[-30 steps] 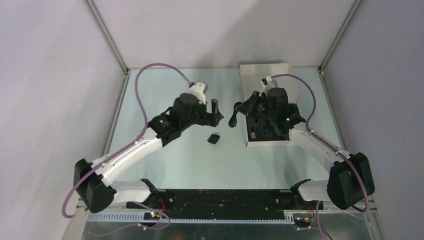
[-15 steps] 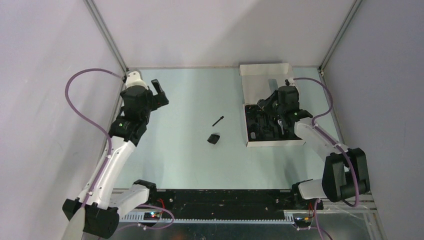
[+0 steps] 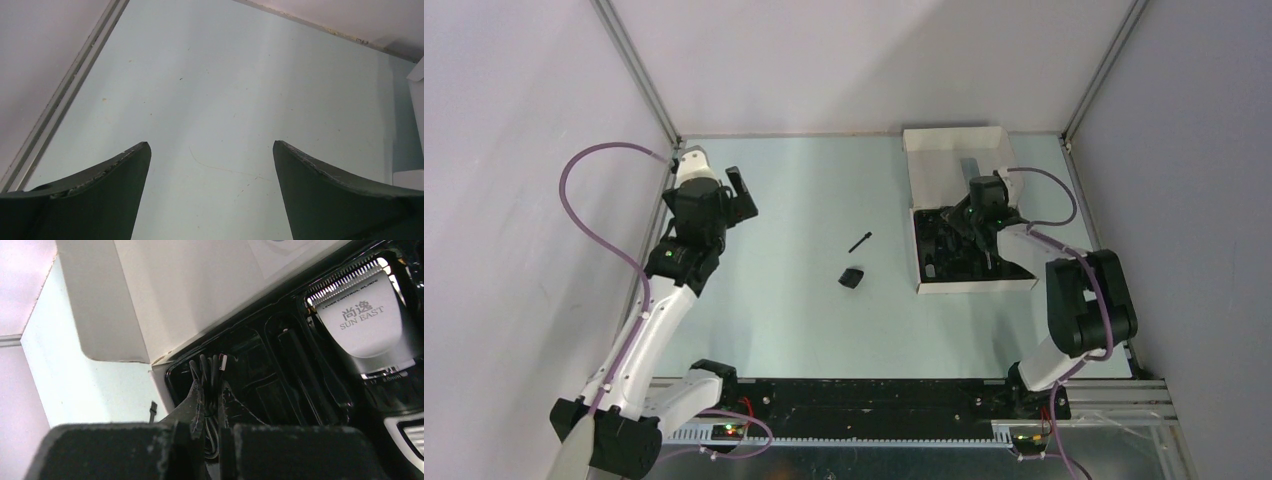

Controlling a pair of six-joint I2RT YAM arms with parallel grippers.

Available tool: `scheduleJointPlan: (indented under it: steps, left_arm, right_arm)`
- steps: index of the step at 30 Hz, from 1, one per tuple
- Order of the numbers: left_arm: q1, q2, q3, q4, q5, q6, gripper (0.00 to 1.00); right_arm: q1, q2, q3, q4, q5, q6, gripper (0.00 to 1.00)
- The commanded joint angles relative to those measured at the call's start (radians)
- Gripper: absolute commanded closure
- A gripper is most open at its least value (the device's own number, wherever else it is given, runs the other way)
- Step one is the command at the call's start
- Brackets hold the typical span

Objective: Sort the hair-cutting tools

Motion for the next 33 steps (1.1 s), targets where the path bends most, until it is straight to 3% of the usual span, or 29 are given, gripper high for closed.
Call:
scheduleJointPlan:
  steps: [1, 3, 11, 13, 24, 33]
  left_arm:
    - [0.006, -0.005, -0.006, 0.039, -0.022, 0.020, 0.01]
    - [0.005, -0.005, -0.009, 0.044, -0.017, 0.022, 0.01]
    - [0.005, -0.011, -0.014, 0.054, -0.003, 0.026, 0.01]
    - [0.005, -0.012, -0.016, 0.056, 0.001, 0.027, 0.01]
    - [0.005, -0.013, -0.018, 0.063, 0.033, 0.026, 0.01]
    - [0.017, -0.001, -0.014, 0.058, 0.079, 0.019, 0.01]
  right_arm:
    - [0.000, 0.045, 0.038, 0.094, -0.003, 0.038, 1.00]
    - [-0.001, 0.065, 0.038, 0.090, -0.008, 0.040, 1.00]
    - [0.000, 0.005, 0.038, 0.026, 0.017, -0.020, 0.58]
    - [0.001, -0.043, 0.038, -0.002, 0.049, -0.071, 0.54]
    - [0.060, -0.167, 0.058, -0.143, 0.069, -0.312, 0.49]
    - [0.271, -0.155, 0.118, -0.283, 0.096, -0.429, 0.30]
